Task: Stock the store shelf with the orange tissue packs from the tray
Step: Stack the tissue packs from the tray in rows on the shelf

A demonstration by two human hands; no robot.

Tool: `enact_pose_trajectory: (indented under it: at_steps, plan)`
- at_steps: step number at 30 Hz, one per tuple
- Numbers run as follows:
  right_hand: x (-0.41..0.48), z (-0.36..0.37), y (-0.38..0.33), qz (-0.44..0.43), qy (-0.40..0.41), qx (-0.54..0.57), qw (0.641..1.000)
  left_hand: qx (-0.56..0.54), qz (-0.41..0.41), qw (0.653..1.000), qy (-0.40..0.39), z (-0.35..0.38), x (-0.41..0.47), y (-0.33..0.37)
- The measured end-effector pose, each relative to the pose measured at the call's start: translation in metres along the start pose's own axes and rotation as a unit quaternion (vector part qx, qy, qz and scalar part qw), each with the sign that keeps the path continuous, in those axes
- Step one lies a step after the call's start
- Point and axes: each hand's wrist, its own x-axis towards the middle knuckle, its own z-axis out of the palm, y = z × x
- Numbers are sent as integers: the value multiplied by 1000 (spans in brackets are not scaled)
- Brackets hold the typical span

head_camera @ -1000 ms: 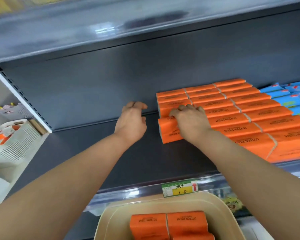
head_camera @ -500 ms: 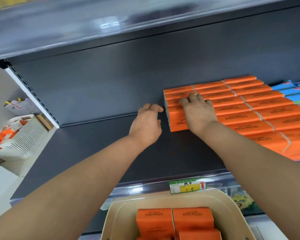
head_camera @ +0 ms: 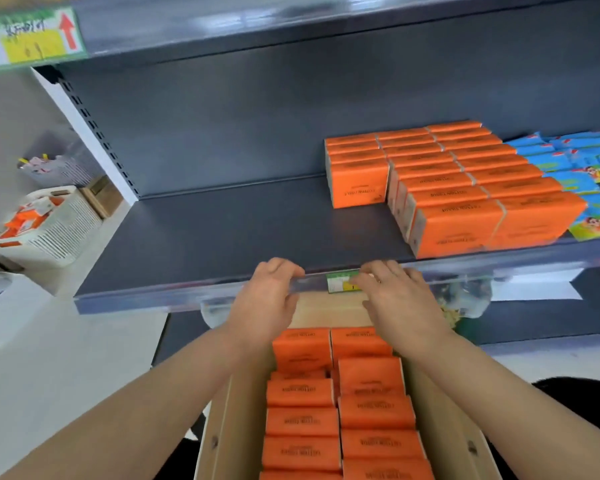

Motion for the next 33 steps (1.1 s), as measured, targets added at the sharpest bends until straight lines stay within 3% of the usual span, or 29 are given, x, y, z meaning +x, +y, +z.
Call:
enact_pose_trajectory:
  at_steps: [3, 6, 11, 19, 33]
  plan:
    - [-48, 10, -12, 19, -82, 24, 996, 14, -11, 1000, -19, 28, -51, -9]
    - [-80, 20, -21, 19, -171, 30, 985, -49, -49, 996, -64, 52, -95, -18]
    - [-106, 36, -14, 53, -235, 76, 968, -20, -30, 998, -54, 72, -113, -16]
    - [-89, 65, -14, 76, -305, 81, 946, 6, -93, 993, -79, 87, -117, -23]
    - [-91, 58, -22, 72, -338, 58, 937, 5, -78, 995, -59, 93, -112, -27]
